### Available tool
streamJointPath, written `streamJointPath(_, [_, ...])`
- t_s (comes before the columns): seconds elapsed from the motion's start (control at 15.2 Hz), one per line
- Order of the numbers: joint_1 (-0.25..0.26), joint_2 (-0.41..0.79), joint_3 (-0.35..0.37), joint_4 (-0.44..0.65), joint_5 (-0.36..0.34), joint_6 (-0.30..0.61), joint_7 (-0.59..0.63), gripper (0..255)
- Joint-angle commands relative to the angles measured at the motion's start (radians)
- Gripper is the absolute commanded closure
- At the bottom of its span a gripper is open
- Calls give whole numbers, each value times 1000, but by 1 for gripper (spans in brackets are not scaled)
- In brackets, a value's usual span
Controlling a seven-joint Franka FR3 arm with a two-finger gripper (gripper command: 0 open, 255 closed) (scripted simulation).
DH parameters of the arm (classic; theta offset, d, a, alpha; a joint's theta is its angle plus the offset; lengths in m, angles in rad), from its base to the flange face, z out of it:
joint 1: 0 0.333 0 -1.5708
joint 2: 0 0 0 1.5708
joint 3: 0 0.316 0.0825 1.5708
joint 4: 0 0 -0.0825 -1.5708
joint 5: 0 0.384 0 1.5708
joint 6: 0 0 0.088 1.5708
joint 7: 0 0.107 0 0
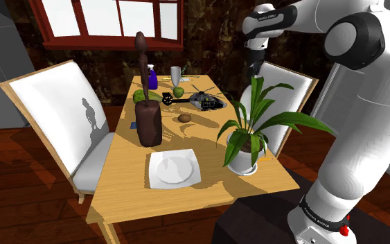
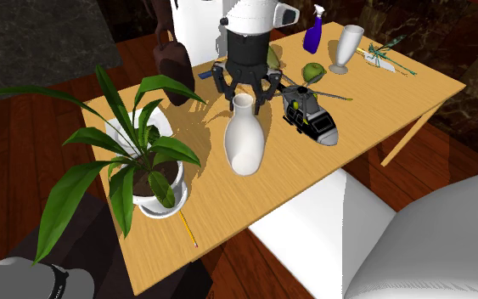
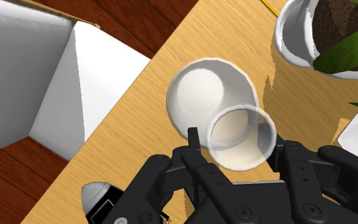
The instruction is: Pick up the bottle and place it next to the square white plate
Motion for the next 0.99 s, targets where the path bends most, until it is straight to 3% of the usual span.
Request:
streamJointPath(0.0, [0, -1, 0, 27, 0, -28, -1, 255])
streamJointPath(0.92, [-11, 41, -5, 269, 14, -230, -18, 255])
